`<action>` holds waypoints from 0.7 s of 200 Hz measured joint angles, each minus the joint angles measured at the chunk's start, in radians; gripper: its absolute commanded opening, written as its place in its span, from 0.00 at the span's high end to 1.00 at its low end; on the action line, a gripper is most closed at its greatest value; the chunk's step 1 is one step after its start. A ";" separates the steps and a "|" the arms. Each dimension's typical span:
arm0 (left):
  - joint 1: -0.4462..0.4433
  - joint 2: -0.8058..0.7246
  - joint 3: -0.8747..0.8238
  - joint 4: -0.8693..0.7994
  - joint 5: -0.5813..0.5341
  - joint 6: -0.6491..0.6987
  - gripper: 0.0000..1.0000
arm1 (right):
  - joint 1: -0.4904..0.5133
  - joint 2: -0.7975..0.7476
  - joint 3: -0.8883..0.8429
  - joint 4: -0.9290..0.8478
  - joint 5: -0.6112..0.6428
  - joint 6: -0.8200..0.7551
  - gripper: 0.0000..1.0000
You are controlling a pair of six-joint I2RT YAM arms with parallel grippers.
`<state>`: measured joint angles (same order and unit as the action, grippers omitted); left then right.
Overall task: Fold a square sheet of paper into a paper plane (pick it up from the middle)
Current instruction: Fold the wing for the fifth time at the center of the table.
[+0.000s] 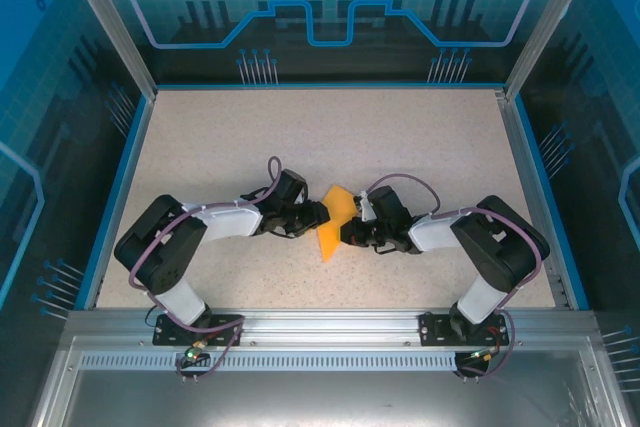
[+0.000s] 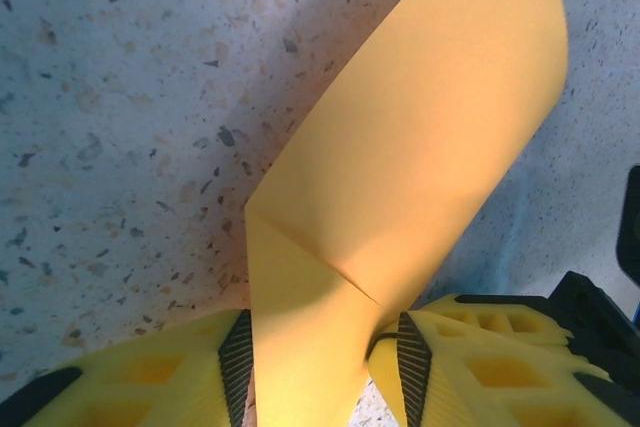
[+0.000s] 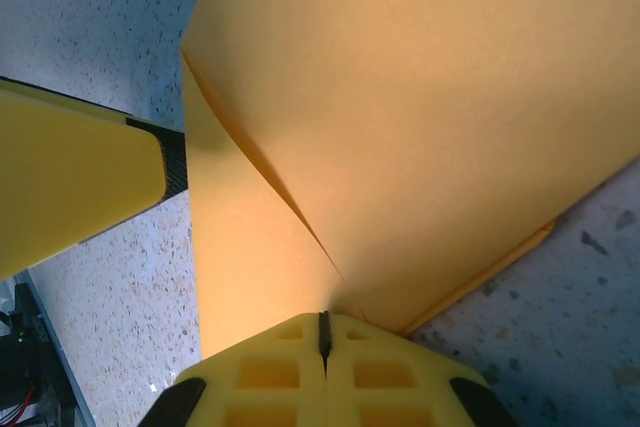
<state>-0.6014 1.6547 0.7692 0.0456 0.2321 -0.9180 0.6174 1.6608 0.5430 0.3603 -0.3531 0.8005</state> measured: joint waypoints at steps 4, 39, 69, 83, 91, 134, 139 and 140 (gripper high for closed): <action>0.000 -0.001 0.000 0.001 0.000 0.000 0.60 | -0.001 0.000 0.000 0.000 -0.001 0.000 1.00; 0.000 -0.009 0.000 0.005 0.000 0.007 0.70 | -0.002 0.000 0.001 -0.002 -0.004 0.000 1.00; 0.000 -0.021 0.000 -0.006 0.000 0.021 0.75 | -0.002 0.000 0.006 -0.011 -0.004 0.000 1.00; -0.001 -0.029 0.000 -0.018 -0.004 0.035 0.79 | -0.002 0.002 0.010 -0.018 -0.004 0.000 1.00; -0.002 -0.032 0.000 -0.024 -0.006 0.045 0.81 | -0.002 0.002 0.013 -0.023 -0.005 0.000 1.00; -0.022 -0.033 0.014 -0.096 -0.036 0.108 0.89 | -0.002 0.002 0.022 -0.043 -0.004 0.000 1.00; -0.026 -0.033 0.020 -0.108 -0.042 0.116 0.89 | -0.002 0.002 0.023 -0.045 -0.004 0.000 1.00; -0.026 -0.033 0.021 -0.110 -0.042 0.116 0.89 | -0.002 0.002 0.024 -0.045 -0.004 0.000 1.00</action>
<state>-0.6273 1.6215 0.7898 -0.0643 0.1902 -0.8021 0.6151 1.6630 0.5667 0.3149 -0.3573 0.8005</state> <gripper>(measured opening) 0.121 0.044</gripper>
